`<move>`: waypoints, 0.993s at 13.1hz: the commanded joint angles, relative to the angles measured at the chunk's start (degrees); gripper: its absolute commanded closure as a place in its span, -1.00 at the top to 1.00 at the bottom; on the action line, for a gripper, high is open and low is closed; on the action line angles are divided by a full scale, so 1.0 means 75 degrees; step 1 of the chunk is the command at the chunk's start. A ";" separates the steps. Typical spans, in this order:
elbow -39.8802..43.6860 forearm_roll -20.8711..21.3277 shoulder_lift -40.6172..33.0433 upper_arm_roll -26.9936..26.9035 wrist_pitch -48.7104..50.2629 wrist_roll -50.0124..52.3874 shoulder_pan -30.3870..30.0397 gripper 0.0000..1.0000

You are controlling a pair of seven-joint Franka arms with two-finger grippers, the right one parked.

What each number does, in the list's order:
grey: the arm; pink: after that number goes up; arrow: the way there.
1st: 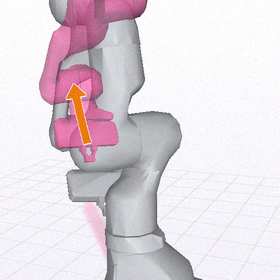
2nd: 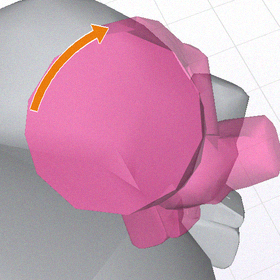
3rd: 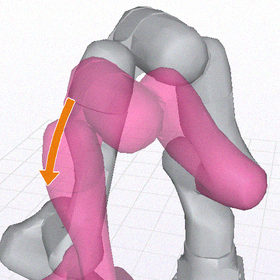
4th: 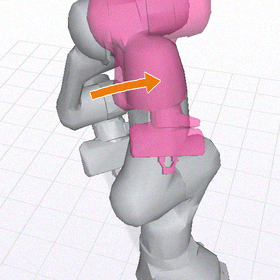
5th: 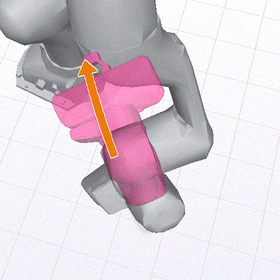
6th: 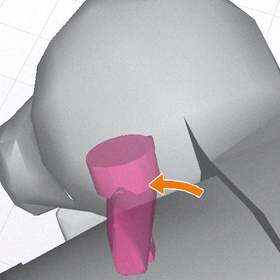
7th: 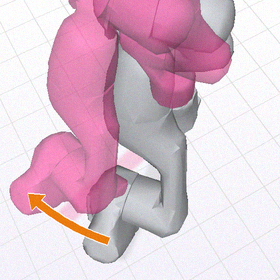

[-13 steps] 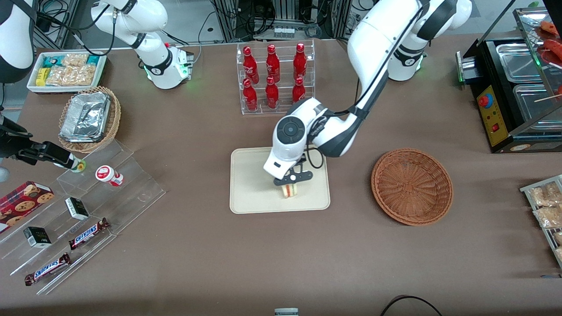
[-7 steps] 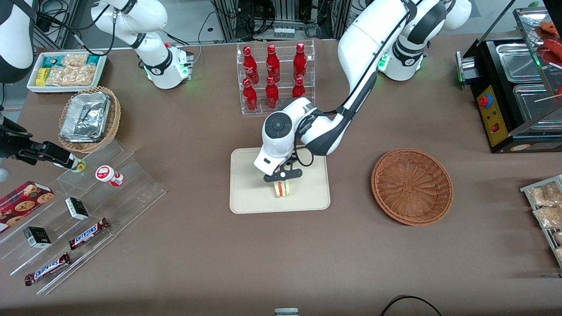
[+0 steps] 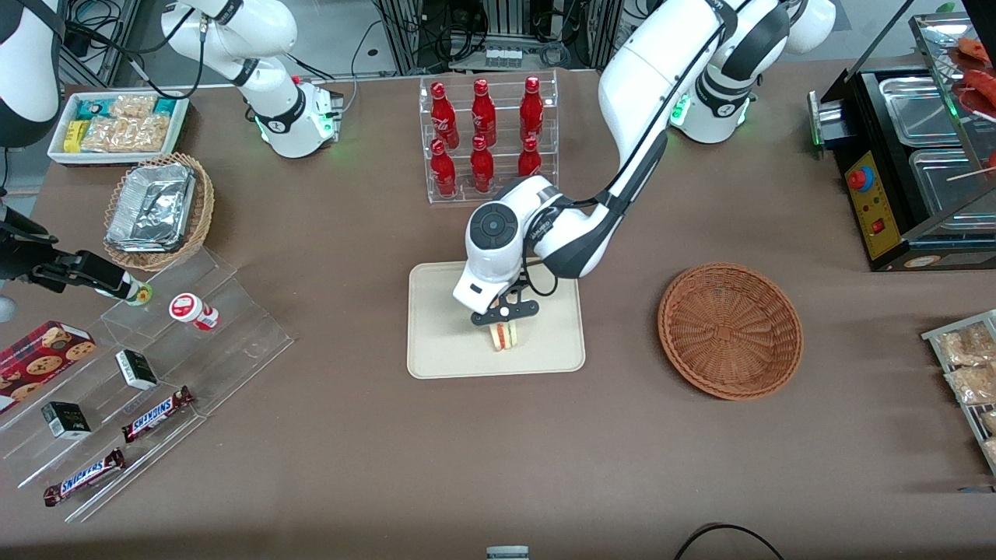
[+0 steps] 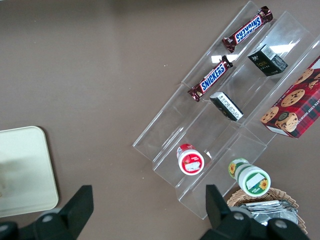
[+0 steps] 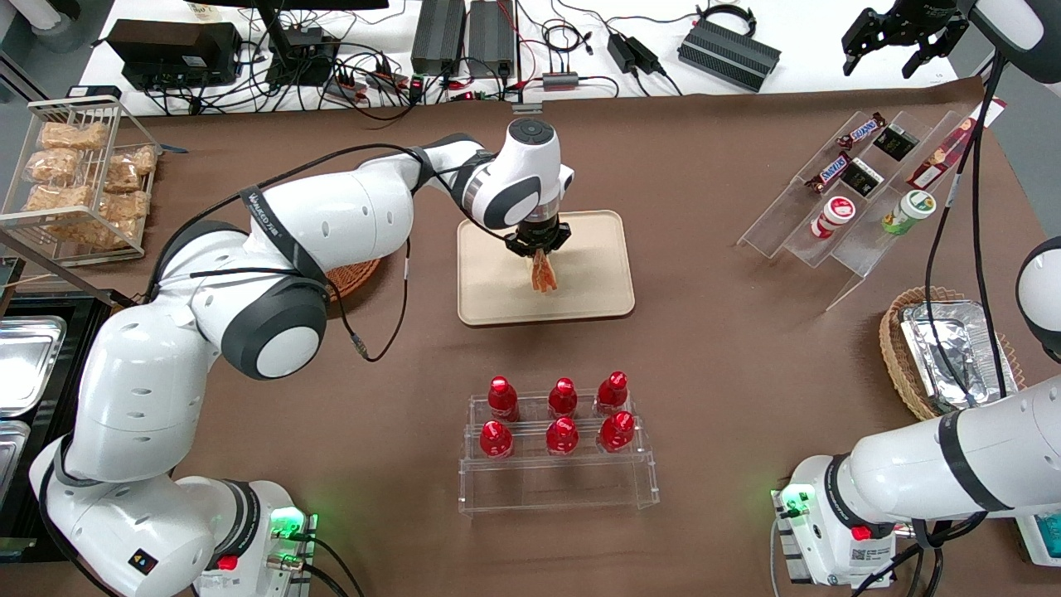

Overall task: Place sandwich from basket to tray
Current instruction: 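Lower the sandwich onto the tray and open the left gripper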

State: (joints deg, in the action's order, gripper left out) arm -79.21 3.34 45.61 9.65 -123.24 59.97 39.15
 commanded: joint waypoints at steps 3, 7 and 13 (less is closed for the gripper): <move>0.0343 0.0058 0.0259 -0.0068 0.0154 0.0383 0.0112 0.99; 0.0868 0.0058 0.0153 -0.0068 0.0667 0.0383 0.0053 1.00; 0.1290 0.0117 -0.0421 -0.0080 0.1780 -0.0351 -0.0017 1.00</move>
State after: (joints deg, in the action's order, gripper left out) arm -70.82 3.45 44.54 9.53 -113.88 60.58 39.06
